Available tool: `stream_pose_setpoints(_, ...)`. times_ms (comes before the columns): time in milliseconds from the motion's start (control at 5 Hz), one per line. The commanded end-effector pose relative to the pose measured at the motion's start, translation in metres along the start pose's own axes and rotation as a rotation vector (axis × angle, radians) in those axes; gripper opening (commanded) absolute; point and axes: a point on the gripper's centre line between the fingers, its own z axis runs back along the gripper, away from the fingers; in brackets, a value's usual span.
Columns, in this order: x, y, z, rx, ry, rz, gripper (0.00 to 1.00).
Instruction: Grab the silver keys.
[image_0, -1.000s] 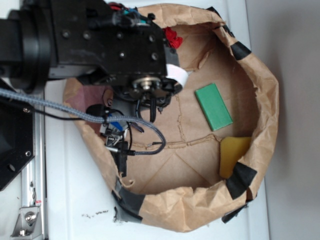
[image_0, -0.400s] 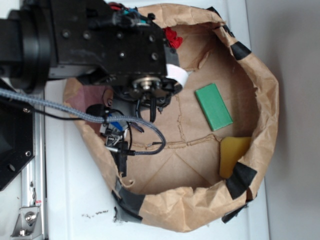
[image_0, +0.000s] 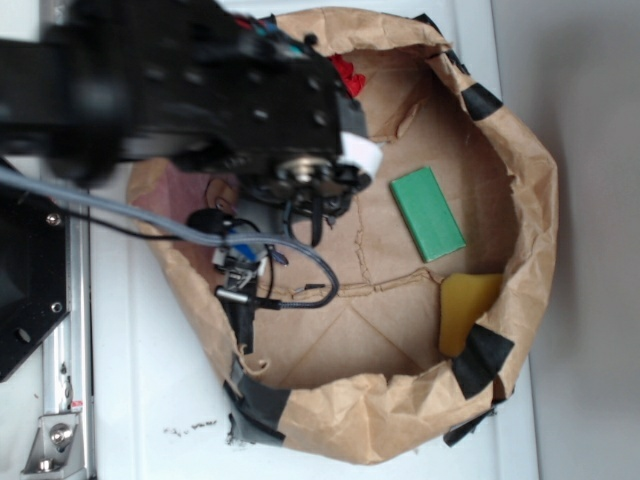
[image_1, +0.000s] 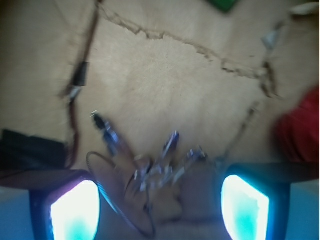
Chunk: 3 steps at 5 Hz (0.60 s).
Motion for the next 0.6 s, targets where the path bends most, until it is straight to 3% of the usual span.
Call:
stream_pose_setpoints(0,0.0038,-0.0068,0.0111,0.0,-0.027,0.0,0.91)
stream_pose_setpoints(200,0.0039,-0.0046,0.0118,-0.007,-0.043,0.01,0.0)
stream_pose_setpoints(400,-0.0007,-0.0039,0.0121,0.01,-0.056,0.013,0.0)
